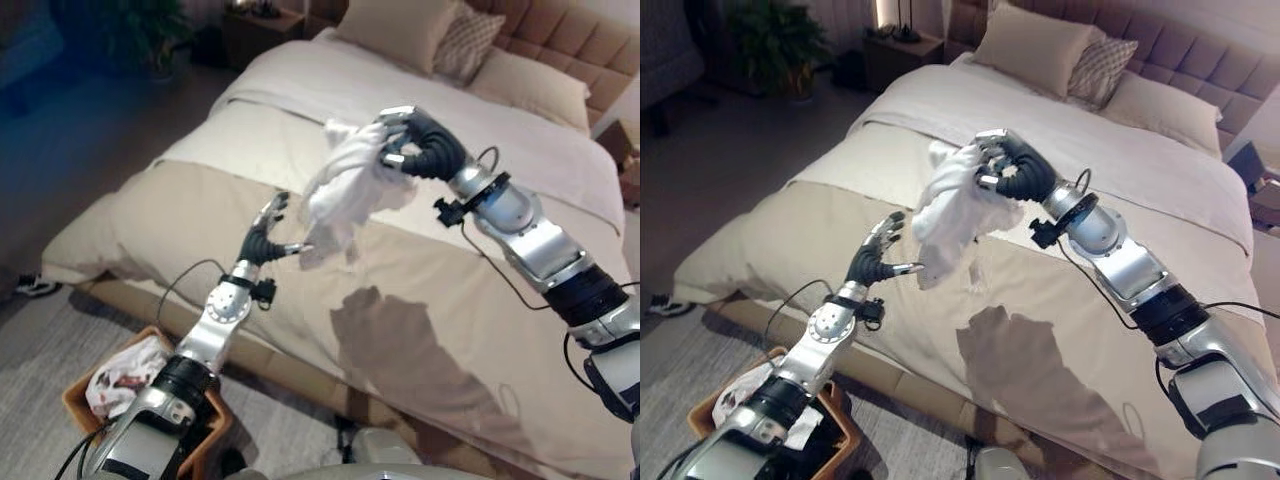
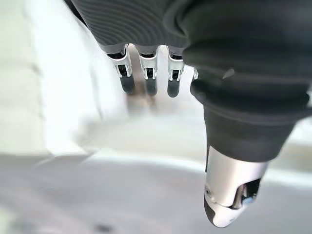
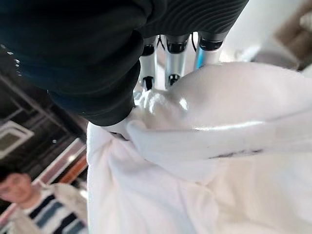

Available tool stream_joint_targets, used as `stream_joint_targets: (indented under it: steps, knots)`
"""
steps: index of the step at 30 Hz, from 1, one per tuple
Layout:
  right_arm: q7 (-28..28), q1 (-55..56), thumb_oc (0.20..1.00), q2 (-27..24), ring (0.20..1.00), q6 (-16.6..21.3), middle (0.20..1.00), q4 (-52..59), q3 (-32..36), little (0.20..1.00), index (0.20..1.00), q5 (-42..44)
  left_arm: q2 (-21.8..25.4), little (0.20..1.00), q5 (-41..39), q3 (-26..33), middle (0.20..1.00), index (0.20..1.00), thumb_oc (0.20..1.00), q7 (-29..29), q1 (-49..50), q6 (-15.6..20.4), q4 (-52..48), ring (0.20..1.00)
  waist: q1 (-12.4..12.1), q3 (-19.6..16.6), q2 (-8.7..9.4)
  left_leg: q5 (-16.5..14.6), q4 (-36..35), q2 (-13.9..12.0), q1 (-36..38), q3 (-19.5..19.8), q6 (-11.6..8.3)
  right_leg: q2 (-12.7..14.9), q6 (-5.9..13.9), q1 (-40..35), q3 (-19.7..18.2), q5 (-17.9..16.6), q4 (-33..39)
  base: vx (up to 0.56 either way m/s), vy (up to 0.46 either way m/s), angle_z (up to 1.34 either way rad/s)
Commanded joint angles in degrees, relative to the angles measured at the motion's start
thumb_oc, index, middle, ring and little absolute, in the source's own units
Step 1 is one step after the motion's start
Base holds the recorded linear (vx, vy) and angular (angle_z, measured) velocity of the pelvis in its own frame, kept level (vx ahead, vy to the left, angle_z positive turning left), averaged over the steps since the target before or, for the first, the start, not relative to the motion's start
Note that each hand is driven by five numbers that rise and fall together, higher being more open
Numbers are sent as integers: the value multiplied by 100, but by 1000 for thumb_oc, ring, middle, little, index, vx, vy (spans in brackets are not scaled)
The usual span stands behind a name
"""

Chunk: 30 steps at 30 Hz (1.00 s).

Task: Pick up clothes into the bucket

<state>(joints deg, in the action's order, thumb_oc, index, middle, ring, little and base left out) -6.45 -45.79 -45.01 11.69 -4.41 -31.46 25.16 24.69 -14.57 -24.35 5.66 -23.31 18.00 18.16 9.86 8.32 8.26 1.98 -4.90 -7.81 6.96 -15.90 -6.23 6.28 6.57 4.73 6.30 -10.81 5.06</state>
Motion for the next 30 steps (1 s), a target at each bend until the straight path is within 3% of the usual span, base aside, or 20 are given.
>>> stream_joint_targets:
  steps: [1, 12, 18, 19, 20, 21, 30]
  knots:
    - [-159, -260, 200, -12, 200, 8, 200, 387, -1, 200, 200, 706, -14, 1000, -221, -154, 1000, 1000, 1000, -134, -401, 179, -184, 1000, -81, -256, 90, -431, 661, -134, -105, 69, 26, 769, 768, -9, 40, -239, -278, 40, 1, -5]
    - [-311, -42, 200, -310, 200, -111, 200, 669, -80, 200, 200, 1033, -542, 1000, -538, -504, 1000, 1000, 1000, -67, -995, 43, -90, 1000, 34, -440, 36, -391, 541, -173, 133, -62, 2, 714, 778, -152, -4, -208, -245, 6, -2, -6]
    - [-314, -28, 200, -293, 200, -123, 200, 641, -171, 200, 200, 1109, -824, 1000, -1242, -851, 1000, 1000, 1000, -356, -1191, -113, 220, 1000, 106, -464, -1, -357, 500, -186, 179, -86, -4, 704, 768, -177, 7, -213, -234, 0, 0, 0]
    - [-322, -58, 200, -247, 200, -120, 200, 615, -209, 200, 200, 1209, -867, 476, -1574, -950, 476, 476, 476, -596, -1178, -161, 263, 476, 138, -475, -3, -358, 502, -193, 189, -97, -5, 706, 767, -180, -14, -214, -230, 0, 0, 0]
    - [-323, -60, 200, -246, 200, -119, 200, 613, -210, 200, 200, 1210, -867, 313, -1578, -949, 313, 313, 313, -600, -1179, -160, 266, 313, 138, -474, -3, -358, 502, -193, 189, -98, -5, 706, 767, -180, -15, -214, -229, 0, 0, 0]
    - [-322, -121, 200, -181, 200, -98, 200, 571, -283, 200, 200, 1234, -1001, 200, -1921, -1002, 200, 200, 200, -711, -1121, -194, 397, 200, 161, -492, 4, -357, 497, -192, 212, -112, -5, 703, 759, -196, -34, -211, -225, 0, 0, 0]
    - [-339, -72, 200, 19, 200, -35, 200, 513, -313, 200, 200, 1209, -1266, 200, -2261, -886, 200, 200, 200, -797, -940, -153, 660, 200, 200, -532, 6, -366, 512, -195, 238, -142, -9, 683, 728, -222, -78, -188, -211, -3, -4, -4]
